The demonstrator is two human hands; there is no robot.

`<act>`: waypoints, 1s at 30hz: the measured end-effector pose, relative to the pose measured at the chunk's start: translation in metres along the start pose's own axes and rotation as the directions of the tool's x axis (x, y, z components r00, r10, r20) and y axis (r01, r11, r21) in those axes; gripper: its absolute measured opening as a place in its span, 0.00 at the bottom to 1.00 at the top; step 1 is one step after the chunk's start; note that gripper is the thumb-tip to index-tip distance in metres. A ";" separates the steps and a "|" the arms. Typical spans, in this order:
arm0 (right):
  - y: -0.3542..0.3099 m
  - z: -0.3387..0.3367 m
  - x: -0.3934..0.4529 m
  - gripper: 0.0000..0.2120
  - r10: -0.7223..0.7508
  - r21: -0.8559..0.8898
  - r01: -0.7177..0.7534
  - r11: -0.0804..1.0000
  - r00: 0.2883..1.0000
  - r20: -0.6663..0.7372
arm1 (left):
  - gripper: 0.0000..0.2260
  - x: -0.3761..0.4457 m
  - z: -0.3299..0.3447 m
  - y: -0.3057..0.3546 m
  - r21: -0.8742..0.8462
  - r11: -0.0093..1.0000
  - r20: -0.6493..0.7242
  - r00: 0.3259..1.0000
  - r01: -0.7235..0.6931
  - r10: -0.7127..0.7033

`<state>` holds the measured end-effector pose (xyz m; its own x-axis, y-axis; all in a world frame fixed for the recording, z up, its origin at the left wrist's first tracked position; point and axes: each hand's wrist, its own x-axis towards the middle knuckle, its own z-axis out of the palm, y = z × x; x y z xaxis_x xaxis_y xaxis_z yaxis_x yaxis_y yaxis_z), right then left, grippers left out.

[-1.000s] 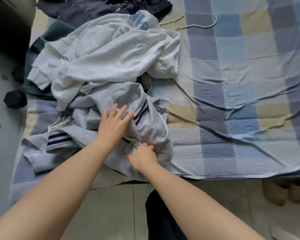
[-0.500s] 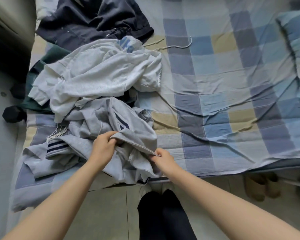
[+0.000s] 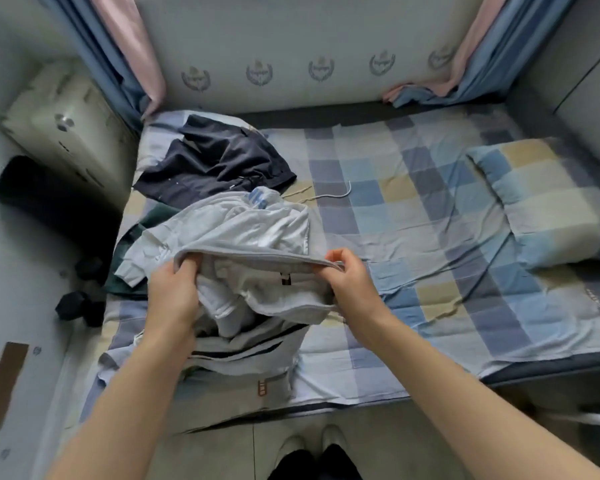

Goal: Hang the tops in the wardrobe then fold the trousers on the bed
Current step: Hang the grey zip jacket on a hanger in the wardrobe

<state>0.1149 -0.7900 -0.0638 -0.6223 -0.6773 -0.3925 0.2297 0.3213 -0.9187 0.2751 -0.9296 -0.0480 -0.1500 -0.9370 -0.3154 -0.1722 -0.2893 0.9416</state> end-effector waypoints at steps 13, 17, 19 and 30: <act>-0.155 -0.099 -0.127 0.04 -0.390 -0.256 0.299 0.919 0.784 -0.482 | 0.10 -0.086 0.044 0.125 0.016 0.899 0.610 0.717 -0.438 0.338; -0.146 -0.158 -0.185 0.04 -0.377 -0.302 0.230 0.925 0.648 -0.662 | 0.09 -0.133 0.095 0.125 0.006 0.844 0.730 0.578 -0.537 0.363; -0.136 -0.189 -0.229 0.05 -0.359 -0.284 0.220 0.933 0.547 -0.756 | 0.12 -0.168 0.120 0.126 -0.020 0.805 0.782 0.492 -0.594 0.382; -0.088 -0.288 -0.456 0.06 -0.351 -0.324 0.187 0.927 0.133 -0.927 | 0.05 -0.377 0.205 0.121 -0.390 0.219 0.761 -0.179 -0.894 0.624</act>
<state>0.1629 -0.3182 0.2086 -0.8568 0.4109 0.3115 -0.1463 0.3856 -0.9110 0.1117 -0.5713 0.1605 -0.8214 0.1357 0.5539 0.4759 0.6983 0.5347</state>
